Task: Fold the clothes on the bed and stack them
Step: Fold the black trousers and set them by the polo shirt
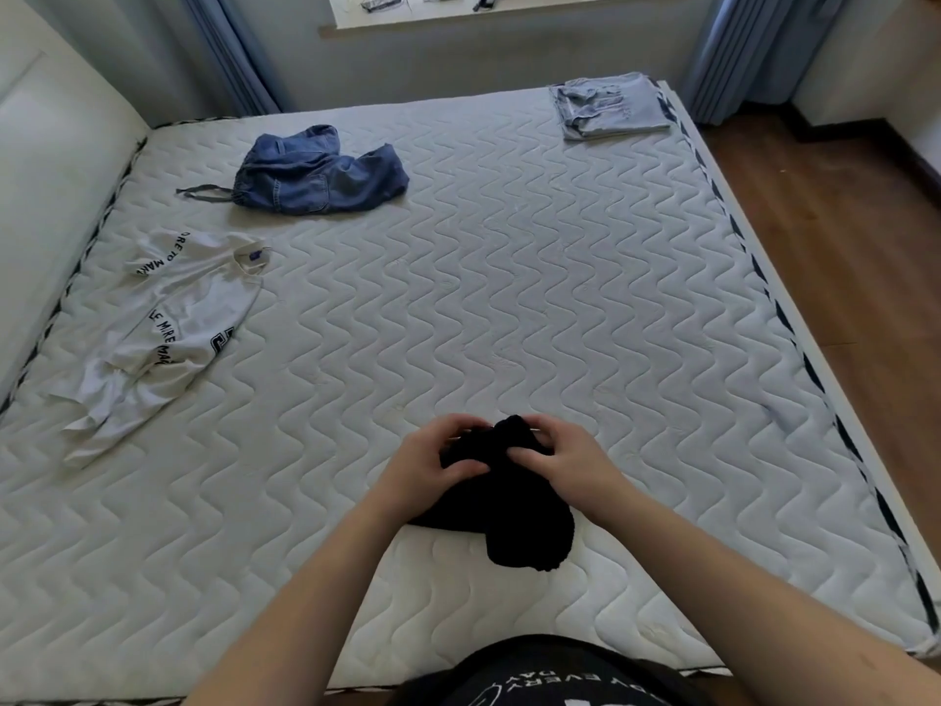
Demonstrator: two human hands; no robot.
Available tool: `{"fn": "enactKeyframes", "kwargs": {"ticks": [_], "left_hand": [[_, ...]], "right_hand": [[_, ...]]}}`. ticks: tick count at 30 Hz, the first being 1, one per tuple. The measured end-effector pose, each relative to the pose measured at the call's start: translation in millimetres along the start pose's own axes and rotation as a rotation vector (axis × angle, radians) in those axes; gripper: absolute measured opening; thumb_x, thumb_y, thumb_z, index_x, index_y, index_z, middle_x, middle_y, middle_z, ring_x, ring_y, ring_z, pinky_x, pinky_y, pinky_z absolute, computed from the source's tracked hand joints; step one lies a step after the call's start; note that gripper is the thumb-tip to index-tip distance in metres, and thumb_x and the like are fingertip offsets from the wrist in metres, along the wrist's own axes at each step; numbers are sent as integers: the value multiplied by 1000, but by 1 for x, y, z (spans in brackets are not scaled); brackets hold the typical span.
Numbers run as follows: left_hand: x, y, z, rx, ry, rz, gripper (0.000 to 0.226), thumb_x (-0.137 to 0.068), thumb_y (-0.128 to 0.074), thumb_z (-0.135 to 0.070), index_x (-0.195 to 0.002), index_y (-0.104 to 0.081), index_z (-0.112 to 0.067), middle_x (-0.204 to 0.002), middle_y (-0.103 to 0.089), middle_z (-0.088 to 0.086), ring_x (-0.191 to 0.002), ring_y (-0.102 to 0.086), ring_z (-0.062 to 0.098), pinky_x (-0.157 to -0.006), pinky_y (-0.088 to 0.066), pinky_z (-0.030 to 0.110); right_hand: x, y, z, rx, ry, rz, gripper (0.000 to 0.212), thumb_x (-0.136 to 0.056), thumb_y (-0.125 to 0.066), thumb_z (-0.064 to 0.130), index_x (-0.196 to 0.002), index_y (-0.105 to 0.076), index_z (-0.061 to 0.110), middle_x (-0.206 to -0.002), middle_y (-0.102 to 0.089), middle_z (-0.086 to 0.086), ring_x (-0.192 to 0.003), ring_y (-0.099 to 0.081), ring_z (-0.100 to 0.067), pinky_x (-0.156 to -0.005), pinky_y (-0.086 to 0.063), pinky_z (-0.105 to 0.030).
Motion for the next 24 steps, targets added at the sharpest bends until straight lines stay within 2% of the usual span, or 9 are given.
{"fn": "enactKeyframes", "kwargs": {"ticks": [3,5,9,12,15,18,21,24], "left_hand": [[-3,7,-6,-116,-76,-107,27,-79,-77,-7,-99,-72,-24,-101,-67,-11,-95,-63,2,-87,-52,26],[-3,10,-11,-149,-131,-123,20,-80,-75,-6,-98,-75,-16,-105,-65,-6,-99,-60,2,-88,-50,24],[-3,2,-21,-181,-188,0,20,-83,-73,-11,-98,-76,-22,-132,-50,-7,-122,-49,3,-100,-37,13],[-7,1,-28,-151,-176,33,23,-84,-74,-10,-99,-74,-28,-145,-44,-9,-133,-40,-3,-108,-30,13],[-10,-1,-31,-100,-170,84,29,-83,-75,-10,-98,-72,-34,-139,-53,-14,-127,-48,-5,-106,-35,14],[-12,-6,-31,-97,-153,43,22,-82,-75,-10,-101,-75,-21,-122,-64,-16,-111,-58,-4,-98,-41,14],[-14,-4,-28,-79,-127,-50,21,-80,-76,-9,-101,-76,-15,-105,-66,-18,-99,-62,-2,-91,-47,20],[-14,2,-25,-52,-112,-119,19,-79,-74,-17,-98,-76,-19,-103,-66,-13,-98,-64,5,-89,-51,26]], "right_hand": [[-2,1,-2,-73,-46,44,29,-95,-61,15,-124,-58,19,-110,-73,5,-103,-67,-10,-94,-51,-29],[-2,3,-2,-132,-84,45,23,-98,-57,15,-121,-55,17,-112,-71,1,-104,-67,-14,-92,-52,-29],[-2,8,6,-38,-23,52,13,-97,-58,17,-109,-58,22,-107,-72,7,-101,-66,-9,-89,-50,-23],[0,6,10,-170,-31,102,14,-94,-64,14,-98,-67,27,-95,-74,7,-92,-70,-10,-76,-52,-17],[-2,10,7,-320,-58,79,16,-88,-69,6,-91,-72,20,-89,-74,0,-85,-71,-15,-73,-52,-19],[-7,11,3,-345,-64,23,13,-83,-74,4,-88,-70,15,-85,-74,-5,-81,-70,-16,-76,-52,-24],[-11,16,4,-277,-44,-35,13,-82,-78,15,-88,-69,21,-89,-75,-1,-85,-71,-15,-77,-52,-22],[-12,20,9,-85,8,-30,20,-83,-73,16,-92,-67,33,-93,-73,7,-89,-70,-5,-75,-51,-13]]}}
Point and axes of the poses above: each hand's wrist, its own x-axis away from the middle knuckle, its own y-axis out of the back of the hand, z = x × y, the point moved 7 cm from there along -x, towards the middle knuckle
